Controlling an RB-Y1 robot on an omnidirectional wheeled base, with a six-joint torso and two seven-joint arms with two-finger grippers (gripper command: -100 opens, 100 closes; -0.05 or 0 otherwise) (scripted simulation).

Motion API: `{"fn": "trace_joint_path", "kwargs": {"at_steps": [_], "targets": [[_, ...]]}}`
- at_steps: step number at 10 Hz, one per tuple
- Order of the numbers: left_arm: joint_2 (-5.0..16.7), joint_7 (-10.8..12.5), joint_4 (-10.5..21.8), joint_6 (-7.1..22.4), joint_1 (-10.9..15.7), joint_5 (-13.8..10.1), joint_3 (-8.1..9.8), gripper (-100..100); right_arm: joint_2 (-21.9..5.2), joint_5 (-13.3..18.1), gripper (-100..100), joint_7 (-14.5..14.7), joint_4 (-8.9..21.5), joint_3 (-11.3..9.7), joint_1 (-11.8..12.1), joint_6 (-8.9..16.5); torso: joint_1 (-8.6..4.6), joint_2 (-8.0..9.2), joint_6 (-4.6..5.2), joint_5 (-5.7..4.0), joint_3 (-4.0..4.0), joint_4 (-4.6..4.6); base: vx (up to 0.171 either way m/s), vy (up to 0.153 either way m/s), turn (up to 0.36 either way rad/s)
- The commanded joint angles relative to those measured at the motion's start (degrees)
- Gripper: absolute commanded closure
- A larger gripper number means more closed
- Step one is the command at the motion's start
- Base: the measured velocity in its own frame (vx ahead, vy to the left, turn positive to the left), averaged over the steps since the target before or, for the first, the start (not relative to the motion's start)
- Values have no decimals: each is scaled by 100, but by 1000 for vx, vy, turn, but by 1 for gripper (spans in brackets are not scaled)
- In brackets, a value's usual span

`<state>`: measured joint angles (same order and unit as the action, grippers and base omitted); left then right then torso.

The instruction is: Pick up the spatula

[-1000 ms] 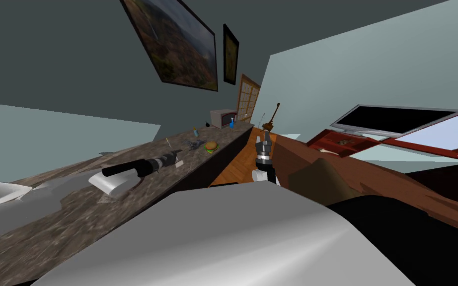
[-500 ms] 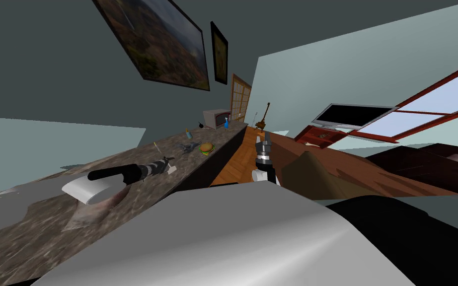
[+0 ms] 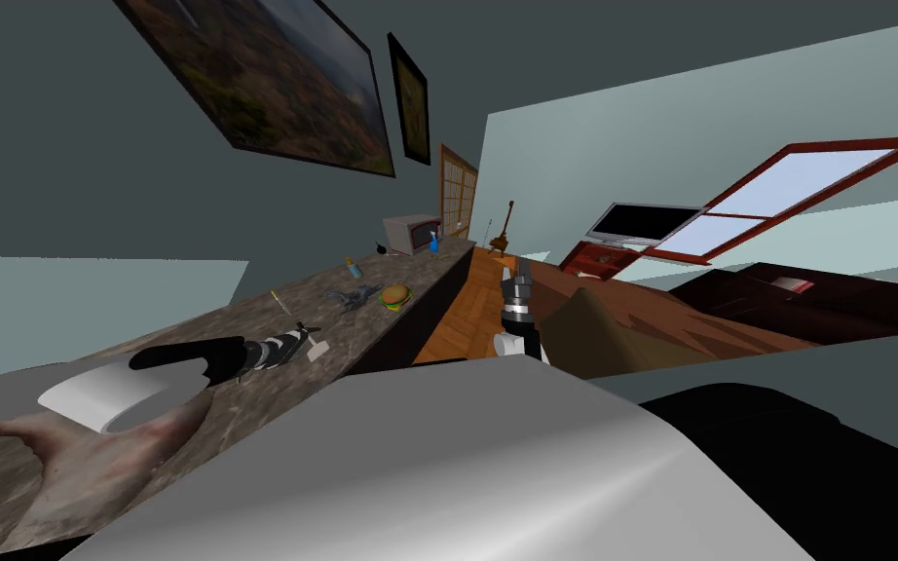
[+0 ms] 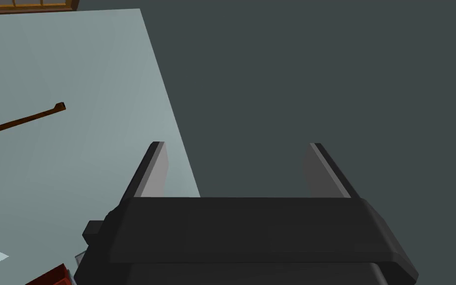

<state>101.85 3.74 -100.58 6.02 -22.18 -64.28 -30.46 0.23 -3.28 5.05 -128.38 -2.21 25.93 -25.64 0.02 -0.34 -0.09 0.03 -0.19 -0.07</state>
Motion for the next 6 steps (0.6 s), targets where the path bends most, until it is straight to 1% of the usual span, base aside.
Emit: {"fn": "trace_joint_path", "kwargs": {"at_steps": [1,2,3,4,5,6], "targets": [[36,-99,31,50,136,-125,-163,-100,0,0,0,0,0,0,0,0,0,0,0,0,0,0,22,3,31],[185,-220,119,125,38,-276,-352,-100,0,0,0,0,0,0,0,0,1,11,-3,1,6,3,41,-8,-199],[311,-340,198,191,-60,-414,-526,-100,0,0,0,0,0,-1,-1,0,-2,7,4,0,4,2,73,-3,-302],[311,99,198,191,-239,121,-219,-100,0,0,0,0,0,0,-1,0,-3,-2,3,-1,-1,0,59,2,-123],[311,105,198,191,-100,7,-345,-100,0,0,0,0,0,0,0,0,-1,-1,0,0,-1,0,28,-1,21],[311,-137,198,191,-60,-231,-533,-100,0,0,0,0,0,0,0,0,-1,8,-3,1,5,2,7,-3,25]]}}
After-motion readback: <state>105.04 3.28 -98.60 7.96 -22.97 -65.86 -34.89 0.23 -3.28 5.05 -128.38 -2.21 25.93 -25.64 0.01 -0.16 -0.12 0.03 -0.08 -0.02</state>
